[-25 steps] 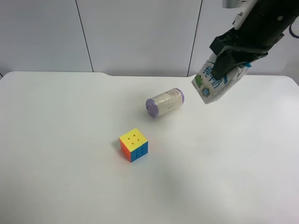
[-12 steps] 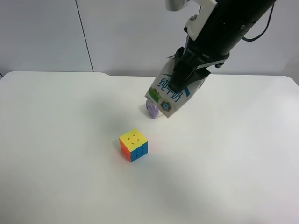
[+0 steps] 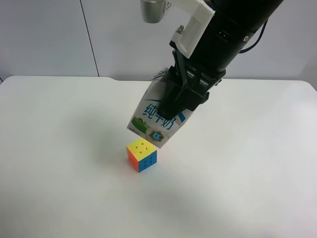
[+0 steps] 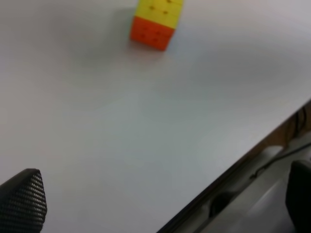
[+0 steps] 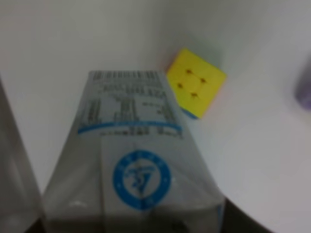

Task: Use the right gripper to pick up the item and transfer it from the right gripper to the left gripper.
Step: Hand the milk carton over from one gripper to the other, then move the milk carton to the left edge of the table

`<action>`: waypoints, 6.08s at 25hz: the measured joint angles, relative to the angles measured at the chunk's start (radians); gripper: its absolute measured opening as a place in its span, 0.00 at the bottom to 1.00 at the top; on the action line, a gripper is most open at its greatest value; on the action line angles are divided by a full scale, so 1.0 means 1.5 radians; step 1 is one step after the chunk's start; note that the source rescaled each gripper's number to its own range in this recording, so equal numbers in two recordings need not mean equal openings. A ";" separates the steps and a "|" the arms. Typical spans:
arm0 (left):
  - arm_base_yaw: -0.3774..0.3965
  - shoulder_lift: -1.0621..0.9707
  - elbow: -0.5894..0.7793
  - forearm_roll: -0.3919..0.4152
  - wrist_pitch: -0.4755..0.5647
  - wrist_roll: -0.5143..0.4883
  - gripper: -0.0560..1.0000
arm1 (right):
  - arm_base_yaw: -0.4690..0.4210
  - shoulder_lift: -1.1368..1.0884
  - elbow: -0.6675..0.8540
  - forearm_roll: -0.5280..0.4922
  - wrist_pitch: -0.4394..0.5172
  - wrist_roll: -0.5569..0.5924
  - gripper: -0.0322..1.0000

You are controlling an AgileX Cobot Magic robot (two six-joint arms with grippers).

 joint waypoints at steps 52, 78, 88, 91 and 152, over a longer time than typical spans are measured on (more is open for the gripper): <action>-0.133 0.440 -0.166 -0.292 -0.140 0.420 0.97 | 0.001 0.000 0.000 0.247 -0.051 -0.295 0.03; -0.134 0.442 -0.166 -0.274 -0.155 0.493 0.06 | 0.001 -0.001 0.000 0.295 -0.054 -0.301 0.90; -0.134 0.442 -0.166 -0.273 -0.155 0.495 0.06 | 0.001 -0.025 0.000 0.297 0.031 -0.289 1.00; -0.135 0.442 -0.166 -0.278 -0.155 0.501 0.06 | 0.001 -0.056 0.000 0.265 0.032 -0.257 1.00; -0.134 0.442 -0.166 -0.272 -0.174 0.498 0.05 | -0.250 -0.943 0.562 -0.244 -0.050 0.452 1.00</action>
